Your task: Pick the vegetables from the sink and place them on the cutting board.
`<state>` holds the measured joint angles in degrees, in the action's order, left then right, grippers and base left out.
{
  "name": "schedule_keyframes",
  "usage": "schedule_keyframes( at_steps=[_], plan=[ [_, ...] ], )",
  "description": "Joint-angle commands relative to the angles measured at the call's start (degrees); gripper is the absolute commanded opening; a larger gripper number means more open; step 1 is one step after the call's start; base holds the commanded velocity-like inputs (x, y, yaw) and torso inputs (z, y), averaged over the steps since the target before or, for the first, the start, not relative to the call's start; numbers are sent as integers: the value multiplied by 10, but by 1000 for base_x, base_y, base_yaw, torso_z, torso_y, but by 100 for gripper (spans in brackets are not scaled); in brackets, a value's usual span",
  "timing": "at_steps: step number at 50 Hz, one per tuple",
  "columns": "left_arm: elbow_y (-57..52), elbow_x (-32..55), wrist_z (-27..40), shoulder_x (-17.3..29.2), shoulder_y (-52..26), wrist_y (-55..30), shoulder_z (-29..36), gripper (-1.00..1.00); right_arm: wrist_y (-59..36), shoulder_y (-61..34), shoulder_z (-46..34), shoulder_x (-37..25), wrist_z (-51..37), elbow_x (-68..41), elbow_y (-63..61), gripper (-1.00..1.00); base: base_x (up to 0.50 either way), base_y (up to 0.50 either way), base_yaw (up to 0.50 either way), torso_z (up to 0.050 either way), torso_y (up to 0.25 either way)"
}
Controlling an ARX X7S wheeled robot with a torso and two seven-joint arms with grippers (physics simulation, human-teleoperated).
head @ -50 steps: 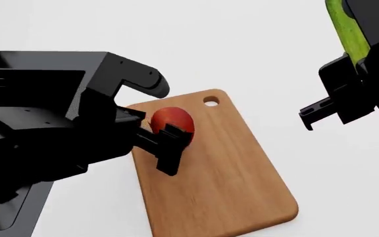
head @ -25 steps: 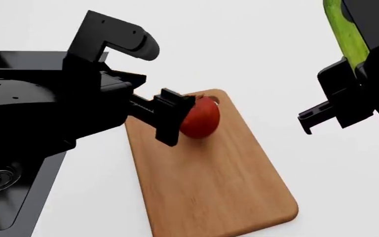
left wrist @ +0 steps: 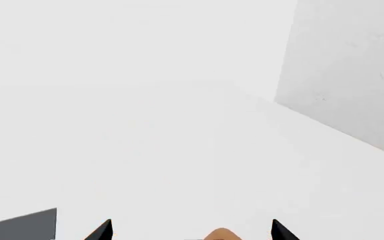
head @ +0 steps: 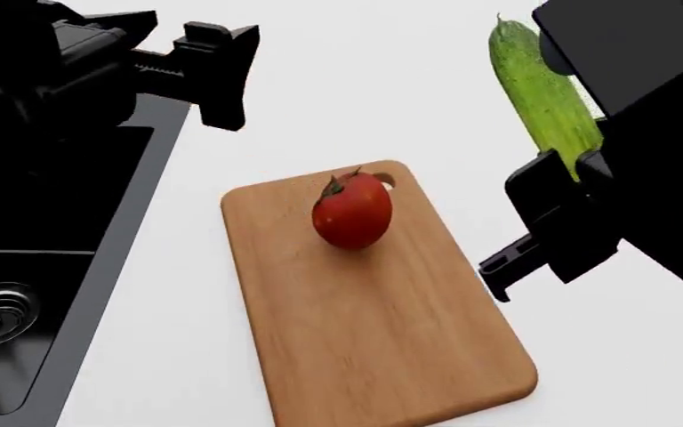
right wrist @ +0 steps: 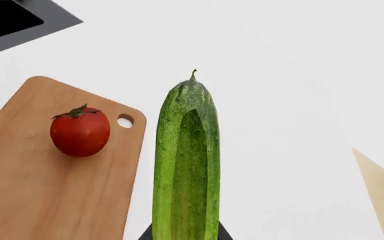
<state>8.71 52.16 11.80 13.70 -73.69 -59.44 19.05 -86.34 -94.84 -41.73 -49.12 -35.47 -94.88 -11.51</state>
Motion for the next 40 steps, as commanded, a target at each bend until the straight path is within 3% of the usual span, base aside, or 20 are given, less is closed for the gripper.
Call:
schedule_keyframes(
  at_steps=[1, 12, 20, 30, 40],
  plan=[
    [7, -16, 30, 17, 6, 34, -28, 100, -30, -58, -47, 9, 14, -90, -23, -100, 0, 0, 0, 0, 0],
    [-9, -5, 37, 27, 22, 41, -45, 100, -27, -138, -162, 69, 175, 15, -28, -100, 0, 0, 0, 0, 0],
    [-32, 11, 39, 35, 33, 35, -53, 100, 21, -211, -305, 147, 432, 218, 14, -100, 0, 0, 0, 0, 0],
    [-41, 14, 29, 50, 50, 44, -57, 100, 62, -233, -412, 198, 571, 293, 28, -100, 0, 0, 0, 0, 0],
    [-37, 14, 17, 55, 66, 60, -61, 100, 65, -250, -460, 221, 634, 310, 36, -100, 0, 0, 0, 0, 0]
  ],
)
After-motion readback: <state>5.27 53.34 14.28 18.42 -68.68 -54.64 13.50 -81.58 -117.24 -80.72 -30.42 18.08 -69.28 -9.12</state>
